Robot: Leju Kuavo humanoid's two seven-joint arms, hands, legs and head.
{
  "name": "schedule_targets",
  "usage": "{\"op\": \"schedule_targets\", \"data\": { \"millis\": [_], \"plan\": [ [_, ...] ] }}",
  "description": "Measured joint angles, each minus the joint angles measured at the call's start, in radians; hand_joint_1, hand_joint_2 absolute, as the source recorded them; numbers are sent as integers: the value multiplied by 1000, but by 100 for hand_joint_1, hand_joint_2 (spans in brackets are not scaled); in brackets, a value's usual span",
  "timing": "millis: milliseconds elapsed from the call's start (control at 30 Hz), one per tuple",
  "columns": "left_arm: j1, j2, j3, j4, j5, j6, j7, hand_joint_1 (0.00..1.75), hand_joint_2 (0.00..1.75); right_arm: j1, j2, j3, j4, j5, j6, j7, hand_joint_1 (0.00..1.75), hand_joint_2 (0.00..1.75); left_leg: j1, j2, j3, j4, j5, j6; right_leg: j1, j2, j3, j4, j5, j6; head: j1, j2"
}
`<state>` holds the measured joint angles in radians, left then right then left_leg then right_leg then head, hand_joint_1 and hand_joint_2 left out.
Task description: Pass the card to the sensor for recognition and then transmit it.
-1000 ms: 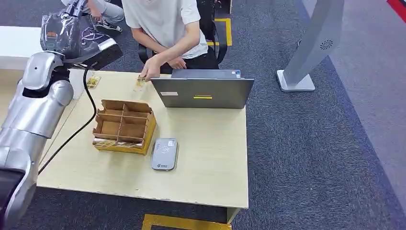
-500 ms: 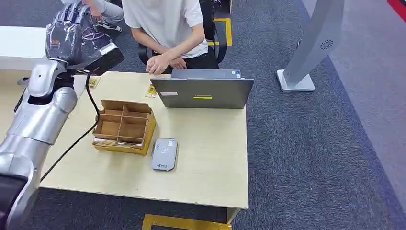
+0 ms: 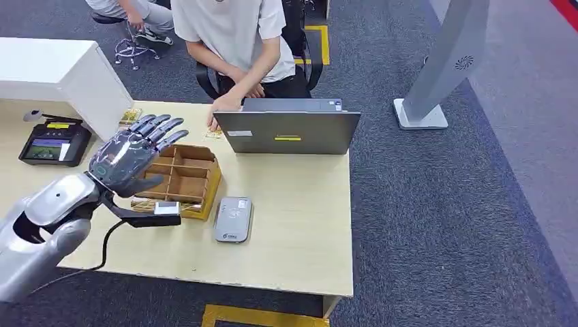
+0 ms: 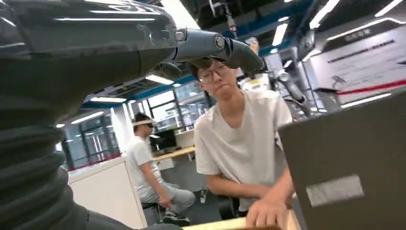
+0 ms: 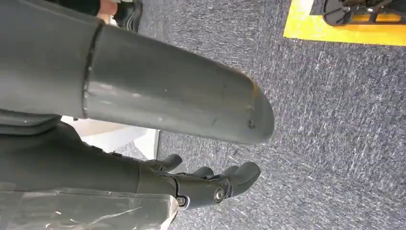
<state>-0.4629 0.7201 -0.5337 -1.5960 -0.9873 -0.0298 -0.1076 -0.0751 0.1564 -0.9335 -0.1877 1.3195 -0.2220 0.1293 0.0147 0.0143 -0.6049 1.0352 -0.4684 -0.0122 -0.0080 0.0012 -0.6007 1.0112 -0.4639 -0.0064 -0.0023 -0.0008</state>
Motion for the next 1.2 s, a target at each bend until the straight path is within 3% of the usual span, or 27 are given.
{"op": "schedule_targets", "data": {
  "millis": [167,400,567,767,833,967,1067,1200],
  "plan": [
    [26,49,-21,-56,4,-4,-3,0,175,0,-1,-6,0,-1,-1,0,0,0,0,0,0,0,0,0,0,0,1,0,0,0,0,0],
    [59,78,-43,-91,26,-27,-11,0,175,0,-2,-16,0,-10,-2,3,0,0,0,0,1,0,0,0,0,0,1,0,0,0,0,0],
    [54,88,-58,-85,62,-117,45,0,175,0,-2,-23,0,-16,-8,6,0,0,0,0,1,0,0,0,0,0,1,0,0,0,0,0],
    [43,82,-71,-57,62,-139,90,0,175,-1,-2,-27,-1,-21,-11,9,0,0,0,0,1,0,0,0,0,0,1,0,0,0,0,0],
    [43,53,-72,-26,47,-123,131,0,175,-1,-2,-30,-1,-21,-14,13,0,0,-1,-1,1,0,0,0,0,-1,1,0,0,0,0,0],
    [88,-27,-73,24,8,-18,210,0,175,-2,-2,-37,-1,-30,-21,17,0,0,-1,-1,1,0,0,0,-1,-1,2,0,0,0,0,0],
    [167,-104,-68,39,-28,62,272,0,175,-1,0,-46,-1,-37,-26,20,0,0,-2,0,1,0,-1,1,-2,-1,2,0,0,1,0,0],
    [303,-205,-22,42,-65,127,295,0,175,0,0,-54,-1,-41,-28,21,0,0,-3,0,1,0,-3,3,-2,0,2,-1,-2,3,0,0]
  ]
}}
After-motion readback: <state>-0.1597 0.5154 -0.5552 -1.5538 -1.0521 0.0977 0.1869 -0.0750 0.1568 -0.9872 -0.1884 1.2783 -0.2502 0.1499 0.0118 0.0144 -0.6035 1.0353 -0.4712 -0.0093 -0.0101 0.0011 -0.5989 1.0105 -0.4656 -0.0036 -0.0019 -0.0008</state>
